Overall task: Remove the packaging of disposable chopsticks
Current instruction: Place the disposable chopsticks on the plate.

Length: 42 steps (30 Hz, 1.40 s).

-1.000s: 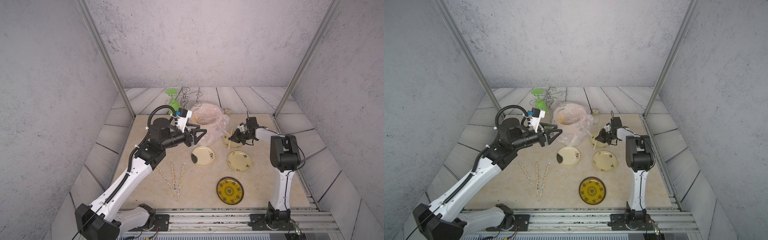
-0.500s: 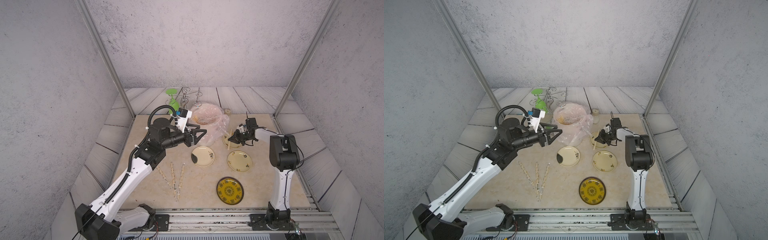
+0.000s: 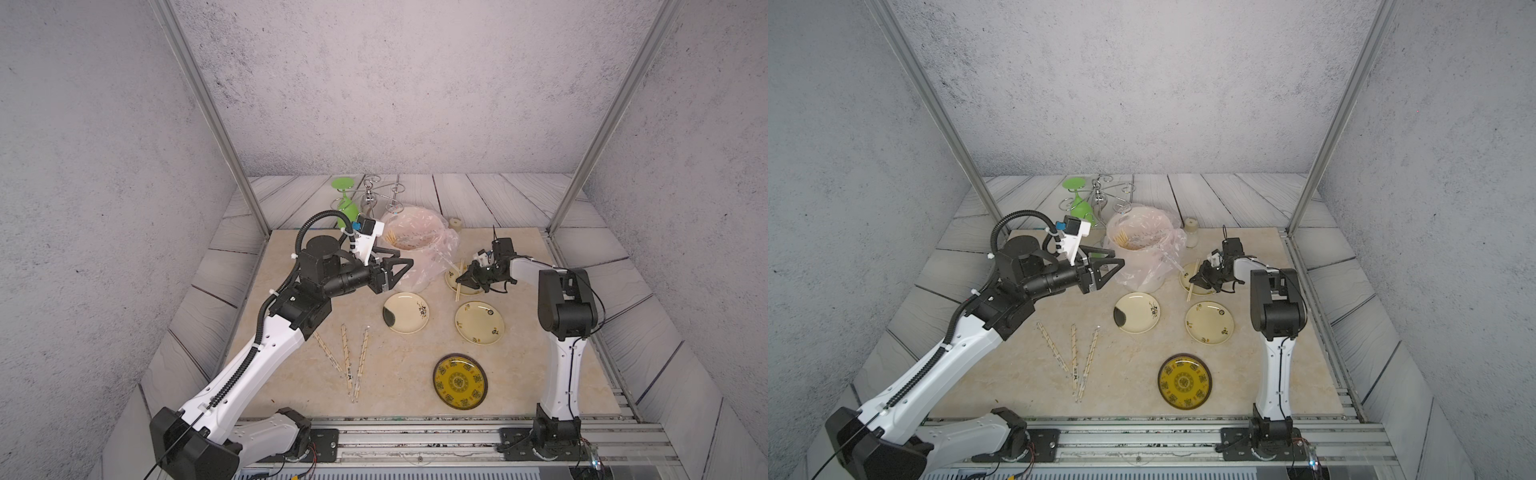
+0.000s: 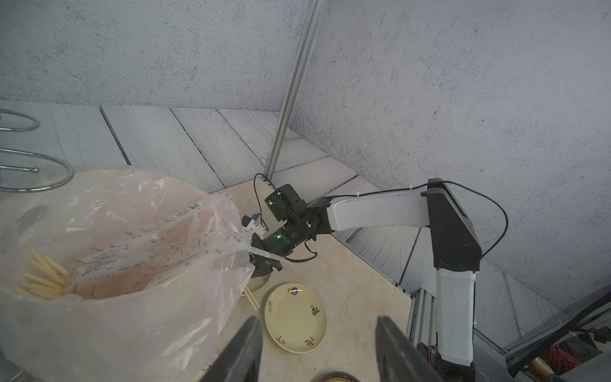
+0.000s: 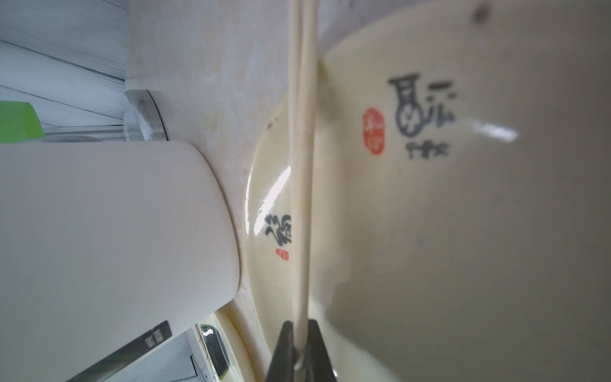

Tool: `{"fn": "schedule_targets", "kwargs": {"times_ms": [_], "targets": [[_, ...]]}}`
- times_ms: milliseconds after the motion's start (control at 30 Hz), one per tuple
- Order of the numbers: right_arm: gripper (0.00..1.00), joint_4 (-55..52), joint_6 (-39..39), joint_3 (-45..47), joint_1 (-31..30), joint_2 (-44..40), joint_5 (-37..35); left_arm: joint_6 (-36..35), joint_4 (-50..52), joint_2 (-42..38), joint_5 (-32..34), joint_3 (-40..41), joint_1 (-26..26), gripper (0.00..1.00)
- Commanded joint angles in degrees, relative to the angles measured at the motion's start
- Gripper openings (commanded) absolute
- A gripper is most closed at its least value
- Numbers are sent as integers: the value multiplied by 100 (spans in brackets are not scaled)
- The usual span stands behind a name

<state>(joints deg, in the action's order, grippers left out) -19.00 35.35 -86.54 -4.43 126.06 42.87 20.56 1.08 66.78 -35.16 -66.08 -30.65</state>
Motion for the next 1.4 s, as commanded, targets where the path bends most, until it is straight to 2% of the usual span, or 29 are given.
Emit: {"fn": "schedule_targets", "kwargs": {"times_ms": [0, 900, 1167, 1367], "targets": [[1, -60, -29, 73, 47, 235, 37, -86, -73, 14, -16, -162, -28, 57], [13, -24, -135, 224, 80, 229, -77, -31, -185, 89, -139, -107, -28, 57], [21, -37, -132, 228, 87, 91, -125, -33, -195, 98, -163, -109, -29, 57], [23, -86, -146, 233, 87, -35, -164, -25, -191, 85, -167, -106, -28, 57]]}}
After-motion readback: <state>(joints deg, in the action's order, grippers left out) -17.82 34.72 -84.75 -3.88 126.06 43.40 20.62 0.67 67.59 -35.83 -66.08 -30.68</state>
